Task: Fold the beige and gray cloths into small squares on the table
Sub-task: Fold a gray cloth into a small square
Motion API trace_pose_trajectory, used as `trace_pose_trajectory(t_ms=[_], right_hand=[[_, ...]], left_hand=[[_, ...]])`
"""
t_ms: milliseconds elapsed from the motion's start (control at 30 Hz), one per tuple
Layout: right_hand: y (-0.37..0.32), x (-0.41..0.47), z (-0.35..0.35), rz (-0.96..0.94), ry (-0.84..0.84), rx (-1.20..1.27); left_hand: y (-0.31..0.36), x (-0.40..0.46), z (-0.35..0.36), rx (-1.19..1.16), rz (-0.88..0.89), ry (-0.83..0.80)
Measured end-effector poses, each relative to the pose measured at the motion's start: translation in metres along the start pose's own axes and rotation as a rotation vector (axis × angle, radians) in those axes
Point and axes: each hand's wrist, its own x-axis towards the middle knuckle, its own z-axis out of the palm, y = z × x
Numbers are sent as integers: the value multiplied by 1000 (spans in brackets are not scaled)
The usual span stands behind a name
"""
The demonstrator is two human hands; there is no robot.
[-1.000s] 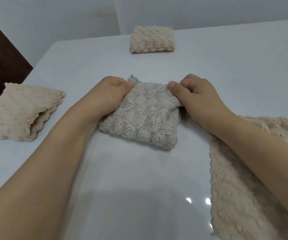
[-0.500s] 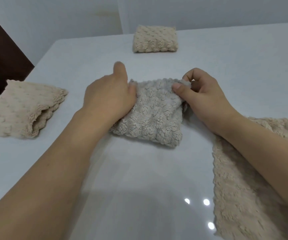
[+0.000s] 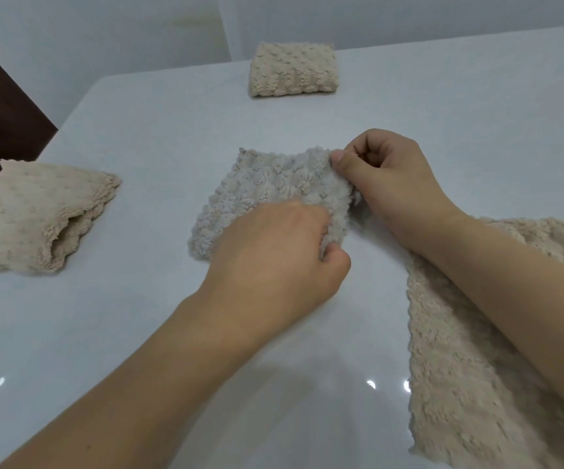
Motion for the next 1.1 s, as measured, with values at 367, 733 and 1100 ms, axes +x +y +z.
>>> trace_pose_trajectory(t_ms=[367, 733, 1100], right_hand=[[2, -2, 0, 5, -3, -207], [-3, -3, 8, -197, -116, -674], [-5, -1, 10, -267, -415, -859]], left_hand=[[-5, 4, -2, -181, -38, -78], [-46, 13, 11, 187, -409, 127], [-67, -15, -3, -649, -467, 246]])
